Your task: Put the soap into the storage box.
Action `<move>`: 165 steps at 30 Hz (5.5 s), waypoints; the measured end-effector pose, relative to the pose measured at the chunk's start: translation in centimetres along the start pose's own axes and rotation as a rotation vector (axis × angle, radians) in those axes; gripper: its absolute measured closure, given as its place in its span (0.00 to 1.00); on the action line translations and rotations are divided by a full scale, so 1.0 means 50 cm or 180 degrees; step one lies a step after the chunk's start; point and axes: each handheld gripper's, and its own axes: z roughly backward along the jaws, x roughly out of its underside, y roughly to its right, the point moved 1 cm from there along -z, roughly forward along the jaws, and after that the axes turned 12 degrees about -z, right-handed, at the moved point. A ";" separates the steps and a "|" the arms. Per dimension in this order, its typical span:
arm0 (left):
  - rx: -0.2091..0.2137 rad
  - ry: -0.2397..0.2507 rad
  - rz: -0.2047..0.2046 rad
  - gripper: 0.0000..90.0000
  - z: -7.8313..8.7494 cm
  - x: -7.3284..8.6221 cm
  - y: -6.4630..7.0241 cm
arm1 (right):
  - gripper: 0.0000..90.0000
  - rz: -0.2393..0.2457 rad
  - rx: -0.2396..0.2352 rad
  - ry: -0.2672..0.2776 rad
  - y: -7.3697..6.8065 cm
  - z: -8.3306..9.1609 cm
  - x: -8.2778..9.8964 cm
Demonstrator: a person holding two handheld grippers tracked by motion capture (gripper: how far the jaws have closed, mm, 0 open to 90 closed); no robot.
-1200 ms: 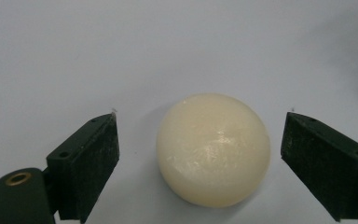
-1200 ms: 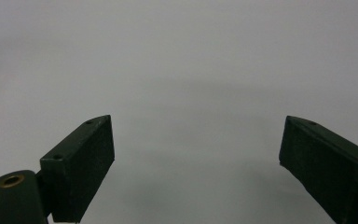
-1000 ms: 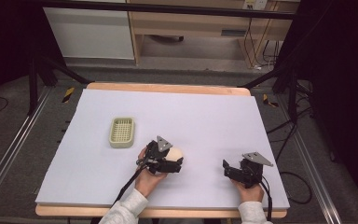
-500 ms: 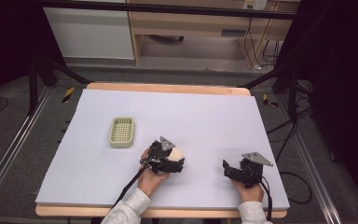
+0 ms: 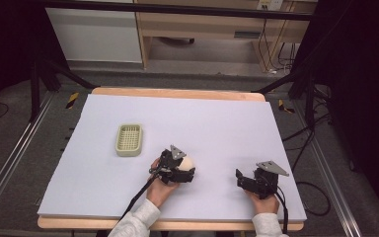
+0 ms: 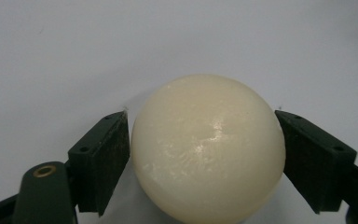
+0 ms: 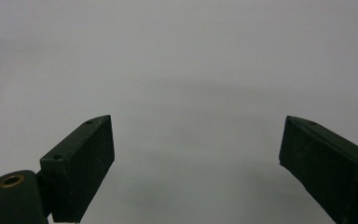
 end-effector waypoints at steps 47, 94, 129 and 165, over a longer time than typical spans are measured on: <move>0.0085 -0.0007 0.0034 0.27 0.007 -0.005 -0.002 | 0.12 -0.0012 -0.0006 -0.0014 0.001 -0.001 0.000; -0.0087 -0.0070 -0.0058 0.27 0.150 0.012 -0.121 | 0.12 -0.0028 0.0017 0.0002 0.003 -0.001 0.000; -0.0323 -0.0057 0.0291 0.27 0.184 0.046 -0.234 | 0.12 -0.0007 0.0022 -0.0020 0.000 -0.005 0.002; -0.0441 -0.0076 0.0486 0.27 0.168 0.035 -0.328 | 0.12 0.0003 0.0037 -0.0003 -0.003 -0.008 0.000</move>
